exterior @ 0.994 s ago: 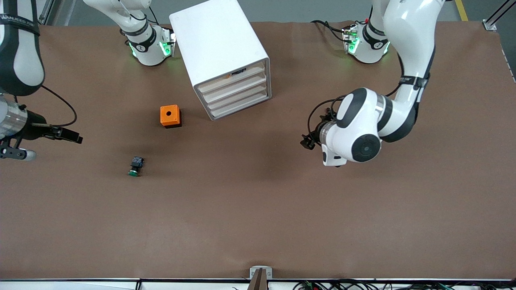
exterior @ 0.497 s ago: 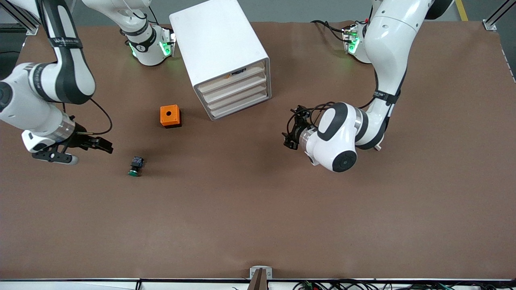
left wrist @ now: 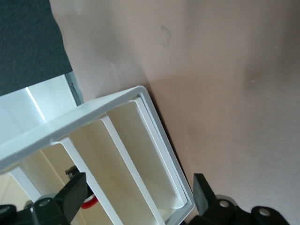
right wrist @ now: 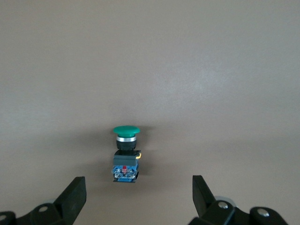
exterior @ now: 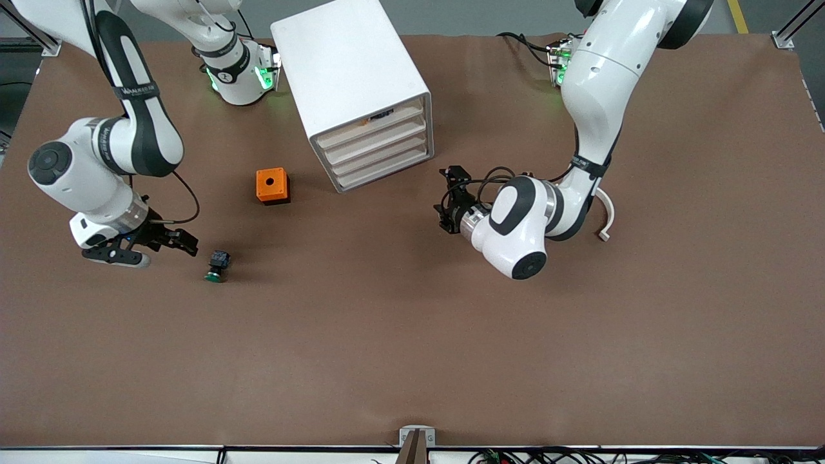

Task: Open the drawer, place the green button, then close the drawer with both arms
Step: 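Pull the drawer open with the left gripper while the right gripper grasps the button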

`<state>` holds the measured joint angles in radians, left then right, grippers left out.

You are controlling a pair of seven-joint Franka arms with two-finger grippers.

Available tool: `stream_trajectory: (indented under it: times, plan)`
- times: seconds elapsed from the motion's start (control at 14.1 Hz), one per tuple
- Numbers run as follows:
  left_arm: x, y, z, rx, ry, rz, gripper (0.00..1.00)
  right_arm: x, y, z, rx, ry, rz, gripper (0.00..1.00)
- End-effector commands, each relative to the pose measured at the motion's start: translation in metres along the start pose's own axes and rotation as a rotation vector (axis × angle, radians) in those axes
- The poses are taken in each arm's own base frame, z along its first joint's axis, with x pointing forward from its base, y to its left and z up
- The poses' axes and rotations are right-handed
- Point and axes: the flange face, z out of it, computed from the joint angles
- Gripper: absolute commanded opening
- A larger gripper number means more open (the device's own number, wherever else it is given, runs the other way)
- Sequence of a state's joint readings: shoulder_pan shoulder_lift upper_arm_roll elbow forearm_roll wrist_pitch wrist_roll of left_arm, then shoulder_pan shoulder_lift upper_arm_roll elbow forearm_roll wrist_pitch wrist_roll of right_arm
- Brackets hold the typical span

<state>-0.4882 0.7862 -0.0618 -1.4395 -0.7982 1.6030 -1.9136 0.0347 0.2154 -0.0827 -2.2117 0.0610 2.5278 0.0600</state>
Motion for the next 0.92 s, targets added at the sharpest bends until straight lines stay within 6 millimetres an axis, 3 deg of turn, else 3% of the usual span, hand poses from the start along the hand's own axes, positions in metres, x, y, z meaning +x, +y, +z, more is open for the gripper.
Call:
stream_trajectory:
  times: [0.0,0.21,0.5,0.85]
  plan:
    - [-0.008,0.008,0.024,0.063,-0.009,-0.041,1.0,-0.008,-0.007,0.024,-0.005,0.013,0.006,1.0]
    - [-0.008,0.015,0.046,0.143,-0.022,-0.123,1.0,-0.018,-0.027,0.047,-0.007,0.014,0.045,1.0]
    - [-0.007,0.021,0.079,0.218,-0.014,-0.208,1.0,-0.023,-0.03,0.077,-0.013,0.028,0.041,1.0]
    - [-0.001,0.026,0.108,0.316,-0.017,-0.291,1.0,-0.025,-0.023,0.09,-0.022,0.006,0.055,1.0]
